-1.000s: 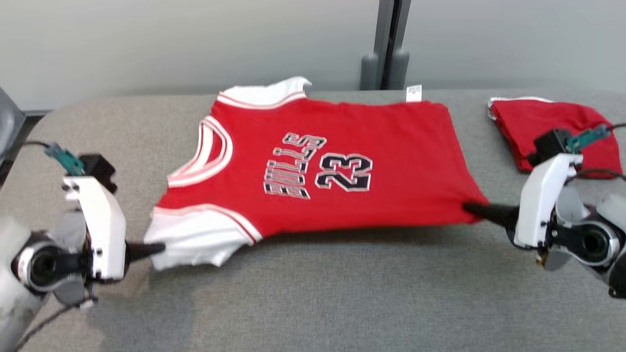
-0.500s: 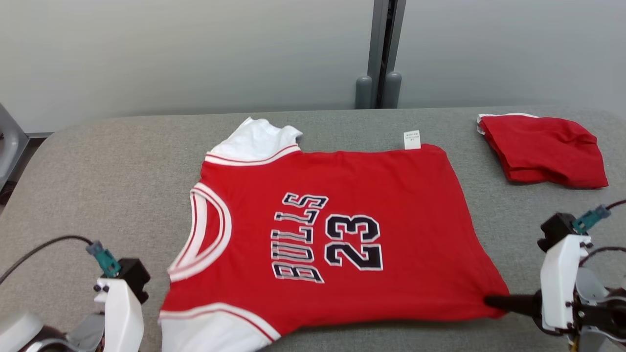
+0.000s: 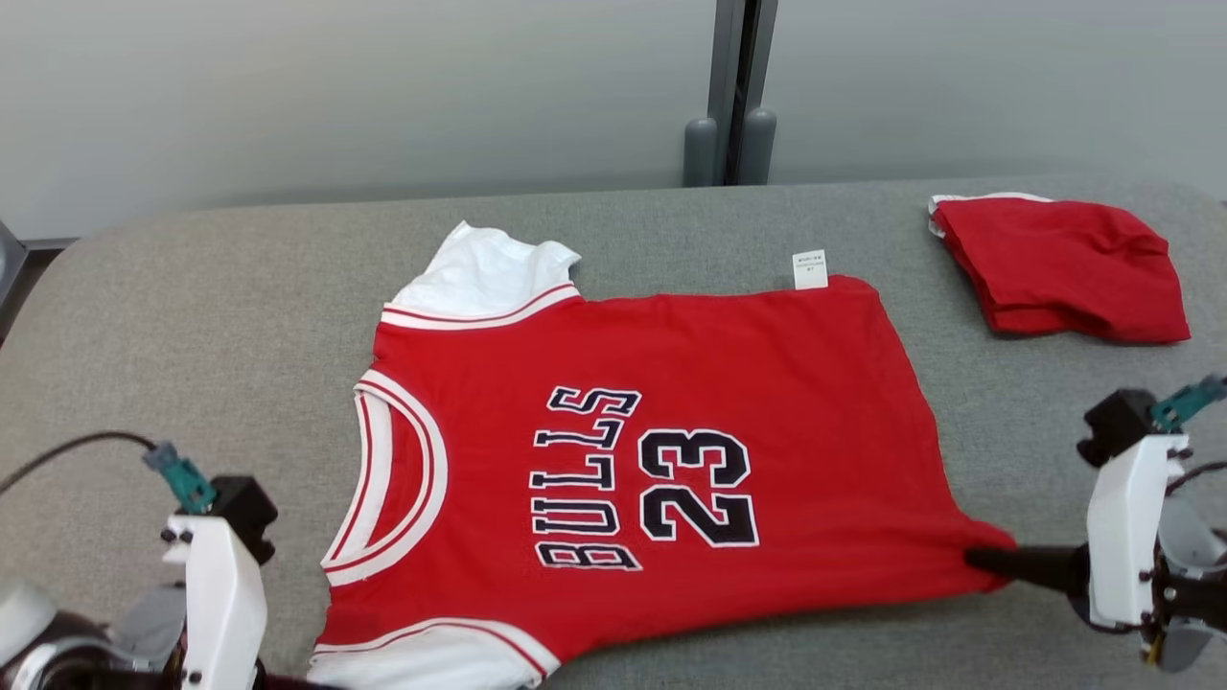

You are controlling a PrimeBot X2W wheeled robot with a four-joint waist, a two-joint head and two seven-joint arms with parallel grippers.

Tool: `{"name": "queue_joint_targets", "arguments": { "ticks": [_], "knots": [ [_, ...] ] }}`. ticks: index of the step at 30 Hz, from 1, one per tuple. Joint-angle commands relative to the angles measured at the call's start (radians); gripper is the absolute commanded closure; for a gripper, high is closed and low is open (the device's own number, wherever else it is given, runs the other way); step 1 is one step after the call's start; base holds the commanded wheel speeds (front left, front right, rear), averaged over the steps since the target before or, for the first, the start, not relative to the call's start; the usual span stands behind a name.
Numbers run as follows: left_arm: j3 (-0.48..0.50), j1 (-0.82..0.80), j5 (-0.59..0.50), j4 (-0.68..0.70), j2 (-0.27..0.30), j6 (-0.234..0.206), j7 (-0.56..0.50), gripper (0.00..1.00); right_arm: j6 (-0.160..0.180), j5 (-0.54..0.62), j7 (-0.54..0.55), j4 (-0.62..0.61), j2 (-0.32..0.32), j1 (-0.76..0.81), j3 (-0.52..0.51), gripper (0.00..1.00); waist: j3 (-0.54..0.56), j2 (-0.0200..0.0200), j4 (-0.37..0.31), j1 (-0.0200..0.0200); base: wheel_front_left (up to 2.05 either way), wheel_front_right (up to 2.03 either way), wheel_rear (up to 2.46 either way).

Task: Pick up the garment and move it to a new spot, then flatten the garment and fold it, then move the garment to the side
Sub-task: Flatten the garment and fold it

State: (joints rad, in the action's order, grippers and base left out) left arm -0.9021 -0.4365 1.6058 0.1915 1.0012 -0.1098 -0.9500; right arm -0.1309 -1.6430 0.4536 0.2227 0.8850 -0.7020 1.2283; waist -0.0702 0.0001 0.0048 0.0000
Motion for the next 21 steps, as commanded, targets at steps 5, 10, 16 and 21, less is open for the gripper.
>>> {"name": "queue_joint_targets", "arguments": {
  "ticks": [5,10,16,21],
  "knots": [
    [0.011,-0.108,-0.016,-0.065,-0.048,-0.032,-0.062,1.0,0.0,0.001,0.022,0.042,-0.021,-0.068,-0.022,1.0,-0.055,-0.0001,0.003,0.0,0.0,0.0,0.0],
    [0.022,-0.207,-0.028,-0.157,-0.105,-0.05,-0.108,1.0,0.0,-0.015,0.057,0.093,-0.045,-0.117,-0.034,1.0,-0.094,-0.0001,0.005,0.0,0.0,0.0,0.0],
    [0.038,-0.299,-0.036,-0.258,-0.167,-0.055,-0.127,1.0,0.0,-0.037,0.058,0.148,-0.073,-0.151,-0.054,1.0,-0.128,-0.0001,0.002,0.0,0.0,0.0,0.0],
    [0.048,-0.346,-0.058,-0.313,-0.2,-0.039,-0.109,1.0,0.0,-0.043,0.054,0.17,-0.094,-0.165,-0.064,1.0,-0.152,-0.0001,-0.001,0.0,0.0,0.0,0.0]
  ]
}}
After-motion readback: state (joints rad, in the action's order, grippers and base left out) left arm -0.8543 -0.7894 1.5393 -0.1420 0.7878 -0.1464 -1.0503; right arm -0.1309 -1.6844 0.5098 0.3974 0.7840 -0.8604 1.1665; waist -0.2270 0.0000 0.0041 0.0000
